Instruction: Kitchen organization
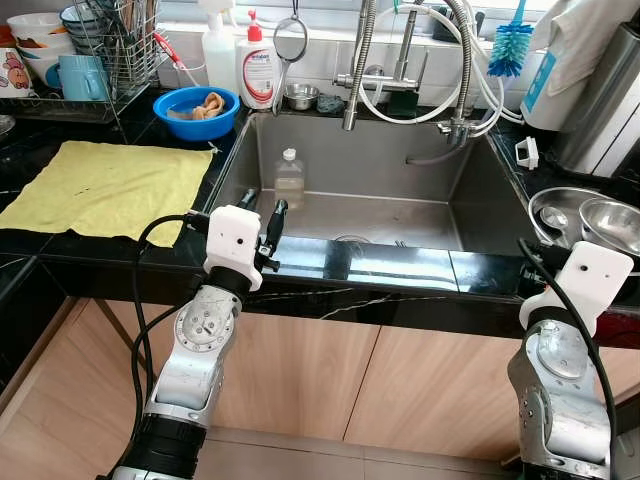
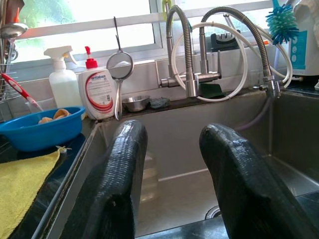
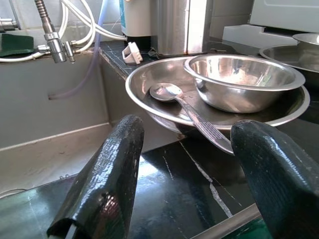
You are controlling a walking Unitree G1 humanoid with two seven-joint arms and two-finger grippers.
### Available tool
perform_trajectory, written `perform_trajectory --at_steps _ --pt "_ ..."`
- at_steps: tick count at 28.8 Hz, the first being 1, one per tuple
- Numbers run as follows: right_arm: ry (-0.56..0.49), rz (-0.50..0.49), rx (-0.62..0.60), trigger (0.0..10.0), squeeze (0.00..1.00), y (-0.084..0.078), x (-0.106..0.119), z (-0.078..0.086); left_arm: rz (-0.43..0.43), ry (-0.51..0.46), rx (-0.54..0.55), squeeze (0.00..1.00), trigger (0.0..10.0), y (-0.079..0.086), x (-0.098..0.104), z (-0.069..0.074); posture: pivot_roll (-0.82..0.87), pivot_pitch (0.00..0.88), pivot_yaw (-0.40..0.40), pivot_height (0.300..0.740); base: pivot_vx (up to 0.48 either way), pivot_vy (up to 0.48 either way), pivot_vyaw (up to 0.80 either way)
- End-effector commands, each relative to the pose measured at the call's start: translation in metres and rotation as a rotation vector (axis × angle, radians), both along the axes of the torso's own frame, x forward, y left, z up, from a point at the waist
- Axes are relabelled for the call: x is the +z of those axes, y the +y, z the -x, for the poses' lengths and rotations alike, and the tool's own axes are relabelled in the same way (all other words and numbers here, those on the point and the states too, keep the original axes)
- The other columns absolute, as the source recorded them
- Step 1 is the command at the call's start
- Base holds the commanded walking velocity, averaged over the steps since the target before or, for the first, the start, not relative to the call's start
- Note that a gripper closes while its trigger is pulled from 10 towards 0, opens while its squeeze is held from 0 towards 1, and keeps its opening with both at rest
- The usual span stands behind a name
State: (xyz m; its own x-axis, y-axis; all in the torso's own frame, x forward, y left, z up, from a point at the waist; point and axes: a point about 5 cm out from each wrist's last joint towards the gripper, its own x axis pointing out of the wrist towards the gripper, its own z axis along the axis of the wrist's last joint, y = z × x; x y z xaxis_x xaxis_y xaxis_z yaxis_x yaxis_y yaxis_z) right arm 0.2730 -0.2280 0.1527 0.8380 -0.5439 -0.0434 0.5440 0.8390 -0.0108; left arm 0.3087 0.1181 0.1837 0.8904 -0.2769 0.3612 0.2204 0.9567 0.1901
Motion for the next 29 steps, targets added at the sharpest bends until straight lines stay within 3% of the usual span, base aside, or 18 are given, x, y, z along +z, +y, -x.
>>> perform_trajectory --at_steps 1,14,29 --pt "0.009 -0.006 -0.020 10.0 0.00 -0.004 -0.001 0.001 -0.019 -0.007 -0.012 0.00 10.0 -0.004 0.002 0.002 0.03 0.000 -0.046 0.740 0.000 0.000 0.00" --pt "-0.005 0.011 -0.126 10.0 0.00 -0.023 0.003 0.006 -0.021 -0.008 -0.010 0.00 10.0 -0.003 0.003 0.001 0.03 0.000 -0.042 0.740 0.000 0.000 0.00" --pt "0.062 0.006 -0.107 10.0 0.00 -0.025 -0.004 0.001 -0.028 -0.010 -0.005 0.00 10.0 -0.001 0.005 -0.001 0.03 0.000 -0.036 0.740 0.000 0.000 0.00"
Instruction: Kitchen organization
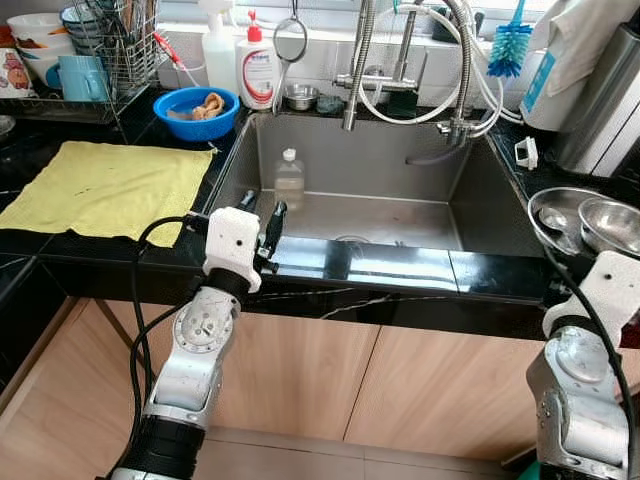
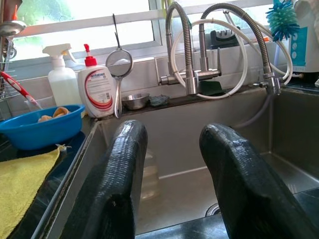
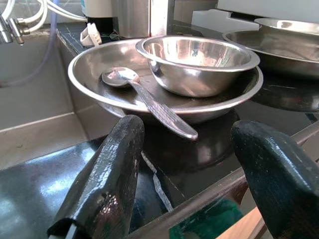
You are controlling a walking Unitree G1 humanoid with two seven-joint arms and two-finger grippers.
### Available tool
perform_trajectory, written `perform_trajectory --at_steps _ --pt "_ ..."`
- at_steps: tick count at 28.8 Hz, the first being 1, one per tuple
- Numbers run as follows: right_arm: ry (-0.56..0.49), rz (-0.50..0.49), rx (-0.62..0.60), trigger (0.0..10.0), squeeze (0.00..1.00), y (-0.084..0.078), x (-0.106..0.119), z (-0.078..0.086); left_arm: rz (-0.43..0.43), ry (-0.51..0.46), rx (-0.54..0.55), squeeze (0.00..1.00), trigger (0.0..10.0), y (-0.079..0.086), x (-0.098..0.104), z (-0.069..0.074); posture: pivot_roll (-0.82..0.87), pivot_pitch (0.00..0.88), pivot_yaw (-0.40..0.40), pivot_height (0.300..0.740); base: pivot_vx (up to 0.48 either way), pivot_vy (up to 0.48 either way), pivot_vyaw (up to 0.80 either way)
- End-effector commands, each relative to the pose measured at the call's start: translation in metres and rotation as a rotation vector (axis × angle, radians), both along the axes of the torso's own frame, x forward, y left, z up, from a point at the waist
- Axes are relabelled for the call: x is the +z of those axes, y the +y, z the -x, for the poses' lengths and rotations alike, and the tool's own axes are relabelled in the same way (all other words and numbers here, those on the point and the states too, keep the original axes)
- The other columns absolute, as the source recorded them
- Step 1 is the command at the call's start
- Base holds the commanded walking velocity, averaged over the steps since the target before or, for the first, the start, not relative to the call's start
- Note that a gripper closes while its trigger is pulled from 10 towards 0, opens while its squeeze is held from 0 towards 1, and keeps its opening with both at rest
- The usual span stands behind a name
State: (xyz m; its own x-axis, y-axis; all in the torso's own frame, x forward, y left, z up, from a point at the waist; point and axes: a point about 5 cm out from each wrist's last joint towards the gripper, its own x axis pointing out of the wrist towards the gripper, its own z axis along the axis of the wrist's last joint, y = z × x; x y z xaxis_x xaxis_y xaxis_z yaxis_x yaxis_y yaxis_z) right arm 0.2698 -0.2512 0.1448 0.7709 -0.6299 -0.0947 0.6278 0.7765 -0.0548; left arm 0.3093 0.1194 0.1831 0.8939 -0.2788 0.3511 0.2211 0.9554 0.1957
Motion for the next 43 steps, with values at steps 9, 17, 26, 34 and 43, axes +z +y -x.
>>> perform_trajectory --at_steps 9,17,26,34,43 --pt "-0.011 0.000 -0.001 10.0 0.00 -0.0042 0.0050 -0.0043 -0.019 -0.018 -0.006 0.00 10.0 -0.0022 0.0052 -0.0005 0.03 0.000 -0.037 0.740 0.000 0.000 0.00" --pt "-0.010 -0.001 0.000 10.0 0.00 -0.0036 0.0042 -0.0049 -0.020 -0.017 -0.006 0.00 10.0 -0.0023 0.0051 -0.0004 0.04 0.000 -0.037 0.740 0.000 0.000 0.00" --pt "-0.021 -0.003 0.009 0.0 0.00 -0.0016 0.0053 -0.0074 -0.022 -0.016 -0.006 0.00 10.0 -0.0026 0.0048 -0.0005 0.04 0.000 -0.038 0.740 0.000 0.000 0.00" --pt "-0.024 -0.006 0.010 0.0 0.00 -0.0012 0.0052 -0.0078 -0.028 -0.019 -0.010 0.00 10.0 -0.0031 0.0050 -0.0001 0.04 0.000 -0.037 0.740 0.000 0.000 0.00" --pt "-0.030 -0.010 0.020 0.0 0.00 0.0011 0.0067 -0.0107 -0.034 -0.022 -0.009 0.00 10.0 -0.0033 0.0055 -0.0002 0.04 0.000 -0.037 0.740 0.000 0.000 0.00"
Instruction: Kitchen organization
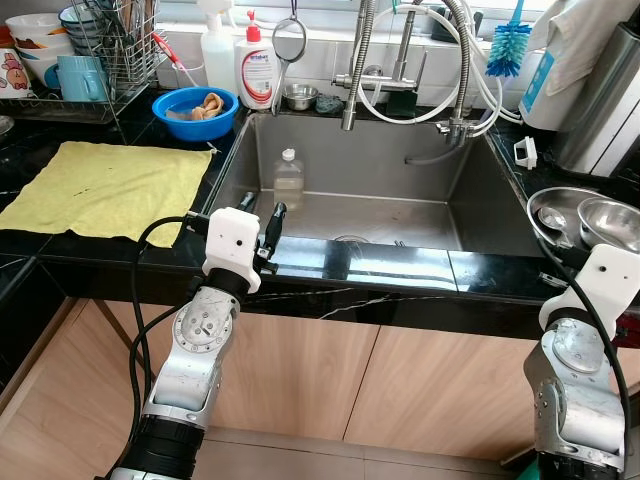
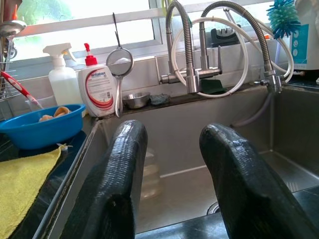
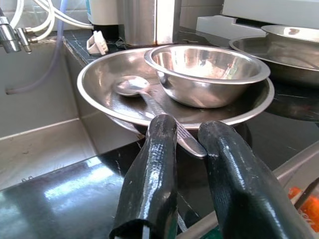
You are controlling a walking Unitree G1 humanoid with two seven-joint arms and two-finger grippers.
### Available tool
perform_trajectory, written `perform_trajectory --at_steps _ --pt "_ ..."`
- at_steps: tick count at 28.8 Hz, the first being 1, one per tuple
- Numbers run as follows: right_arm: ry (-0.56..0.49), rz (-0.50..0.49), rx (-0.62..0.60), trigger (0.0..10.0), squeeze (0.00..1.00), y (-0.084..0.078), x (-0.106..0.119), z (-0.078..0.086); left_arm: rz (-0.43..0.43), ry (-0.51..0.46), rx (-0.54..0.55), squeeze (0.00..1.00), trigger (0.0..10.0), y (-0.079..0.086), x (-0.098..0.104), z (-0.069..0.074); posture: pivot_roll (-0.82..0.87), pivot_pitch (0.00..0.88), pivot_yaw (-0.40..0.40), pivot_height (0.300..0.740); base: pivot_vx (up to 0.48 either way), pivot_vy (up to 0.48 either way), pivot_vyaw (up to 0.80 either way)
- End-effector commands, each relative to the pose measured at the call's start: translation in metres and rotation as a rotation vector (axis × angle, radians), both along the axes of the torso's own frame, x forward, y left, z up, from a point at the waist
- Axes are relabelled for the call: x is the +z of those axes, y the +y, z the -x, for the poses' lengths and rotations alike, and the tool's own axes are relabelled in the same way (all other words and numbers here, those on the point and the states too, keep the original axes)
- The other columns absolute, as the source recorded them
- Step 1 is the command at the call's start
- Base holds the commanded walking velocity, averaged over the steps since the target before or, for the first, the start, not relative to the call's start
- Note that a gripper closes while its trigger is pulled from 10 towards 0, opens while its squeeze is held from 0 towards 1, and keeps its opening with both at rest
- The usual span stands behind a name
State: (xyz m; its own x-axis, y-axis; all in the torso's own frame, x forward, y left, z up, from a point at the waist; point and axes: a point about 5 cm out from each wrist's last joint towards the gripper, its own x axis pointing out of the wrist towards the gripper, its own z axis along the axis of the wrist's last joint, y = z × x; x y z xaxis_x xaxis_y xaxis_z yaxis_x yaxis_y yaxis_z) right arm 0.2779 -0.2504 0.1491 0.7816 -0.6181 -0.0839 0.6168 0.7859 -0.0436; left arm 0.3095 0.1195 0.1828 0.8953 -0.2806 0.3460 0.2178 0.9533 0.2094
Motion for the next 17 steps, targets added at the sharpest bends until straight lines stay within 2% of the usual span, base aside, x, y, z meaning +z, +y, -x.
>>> perform_trajectory --at_steps 1,12,17 --pt "-0.015 -0.008 0.006 0.0 0.00 0.000 0.002 -0.003 -0.020 -0.024 -0.013 0.00 10.0 -0.003 0.006 0.000 0.04 0.000 -0.037 0.740 0.000 0.000 0.00" --pt "-0.027 -0.015 0.023 0.0 0.00 0.002 0.004 -0.005 -0.025 -0.027 -0.008 0.00 10.0 -0.003 0.006 0.000 0.04 0.000 -0.037 0.740 0.000 0.000 0.00" --pt "-0.087 -0.010 0.065 0.0 0.00 0.007 0.013 -0.009 -0.027 -0.028 -0.003 0.00 10.0 -0.002 0.007 0.000 0.04 0.000 -0.037 0.740 0.000 0.000 0.00"
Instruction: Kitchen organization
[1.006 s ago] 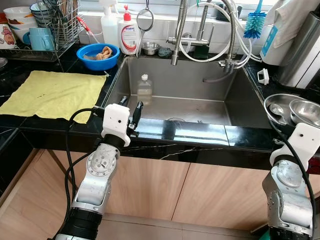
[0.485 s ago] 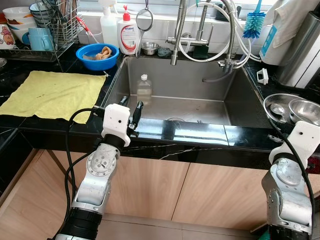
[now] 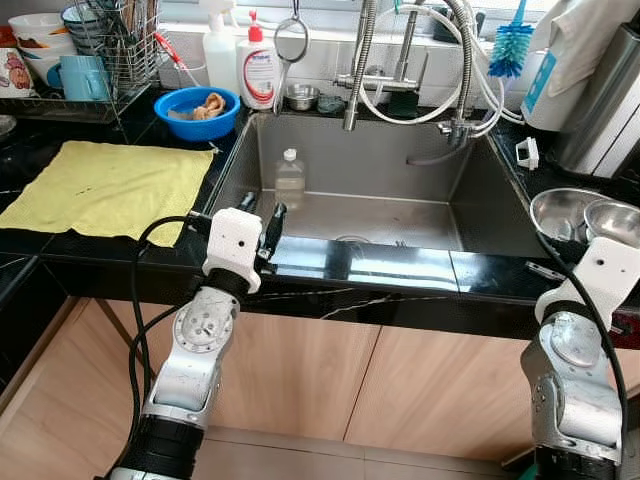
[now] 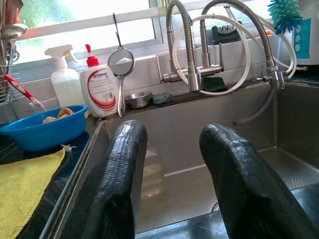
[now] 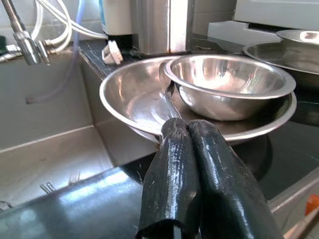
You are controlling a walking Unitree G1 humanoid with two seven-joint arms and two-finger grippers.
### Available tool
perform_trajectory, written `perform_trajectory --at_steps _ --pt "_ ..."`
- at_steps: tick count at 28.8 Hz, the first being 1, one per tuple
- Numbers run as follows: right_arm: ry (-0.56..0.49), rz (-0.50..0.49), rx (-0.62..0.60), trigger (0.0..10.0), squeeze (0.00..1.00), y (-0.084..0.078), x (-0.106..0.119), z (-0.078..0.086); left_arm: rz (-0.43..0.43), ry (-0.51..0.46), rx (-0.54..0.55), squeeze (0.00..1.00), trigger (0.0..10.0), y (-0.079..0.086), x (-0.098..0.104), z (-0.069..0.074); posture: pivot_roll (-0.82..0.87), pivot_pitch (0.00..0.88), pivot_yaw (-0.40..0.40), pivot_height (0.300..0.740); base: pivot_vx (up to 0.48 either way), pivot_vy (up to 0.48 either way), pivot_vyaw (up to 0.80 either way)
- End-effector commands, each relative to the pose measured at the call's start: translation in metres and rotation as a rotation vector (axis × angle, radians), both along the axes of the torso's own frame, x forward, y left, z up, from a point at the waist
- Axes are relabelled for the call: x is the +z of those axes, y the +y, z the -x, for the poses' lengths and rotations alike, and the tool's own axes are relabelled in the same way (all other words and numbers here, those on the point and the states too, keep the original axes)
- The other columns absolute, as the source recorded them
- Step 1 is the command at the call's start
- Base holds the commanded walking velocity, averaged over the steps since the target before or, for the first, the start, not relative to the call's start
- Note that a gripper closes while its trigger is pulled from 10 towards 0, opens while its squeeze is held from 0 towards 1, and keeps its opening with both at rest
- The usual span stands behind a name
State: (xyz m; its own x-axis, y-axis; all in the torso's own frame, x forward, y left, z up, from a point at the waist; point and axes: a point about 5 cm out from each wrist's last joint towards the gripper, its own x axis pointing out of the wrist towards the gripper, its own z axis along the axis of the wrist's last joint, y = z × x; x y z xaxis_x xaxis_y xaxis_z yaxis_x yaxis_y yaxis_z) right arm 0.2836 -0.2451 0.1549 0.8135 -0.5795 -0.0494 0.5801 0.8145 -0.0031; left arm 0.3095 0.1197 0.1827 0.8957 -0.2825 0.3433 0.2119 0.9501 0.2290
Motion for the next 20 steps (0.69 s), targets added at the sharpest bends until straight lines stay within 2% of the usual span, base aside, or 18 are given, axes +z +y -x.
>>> perform_trajectory --at_steps 1,2,3,5,6,15,20 --pt "-0.041 0.005 0.022 0.0 0.00 0.003 0.008 -0.004 -0.007 -0.025 -0.009 0.00 10.0 -0.003 0.007 0.000 0.04 0.000 -0.037 0.740 0.000 0.000 0.00" --pt "-0.058 0.008 0.032 0.0 0.00 0.004 0.010 -0.005 -0.007 -0.025 -0.009 0.00 10.0 -0.003 0.007 0.000 0.04 0.000 -0.038 0.740 0.000 0.000 0.00" --pt "-0.081 0.025 0.049 2.8 0.00 0.006 0.015 -0.006 -0.007 -0.026 -0.008 0.00 10.0 -0.003 0.007 0.000 0.04 0.000 -0.038 0.740 0.000 0.000 0.00" --pt "-0.088 0.035 0.057 2.8 0.00 0.007 0.017 -0.006 -0.007 -0.026 -0.008 0.00 10.0 -0.002 0.007 0.000 0.04 0.000 -0.038 0.740 0.000 0.000 0.00" --pt "-0.092 0.044 0.061 10.0 0.00 0.008 0.018 -0.007 -0.007 -0.026 -0.008 0.00 10.0 -0.002 0.007 0.000 0.04 0.000 -0.038 0.740 0.000 0.000 0.00" --pt "-0.121 0.054 0.100 10.0 0.00 0.013 0.022 -0.010 -0.007 -0.024 -0.006 0.00 10.0 -0.002 0.007 0.000 0.05 0.000 -0.040 0.740 0.000 0.000 0.00" --pt "-0.134 0.171 0.266 10.0 0.00 0.029 0.032 -0.020 -0.006 -0.023 -0.005 0.00 10.0 -0.002 0.006 0.000 0.04 0.000 -0.039 0.740 0.000 0.000 0.00"
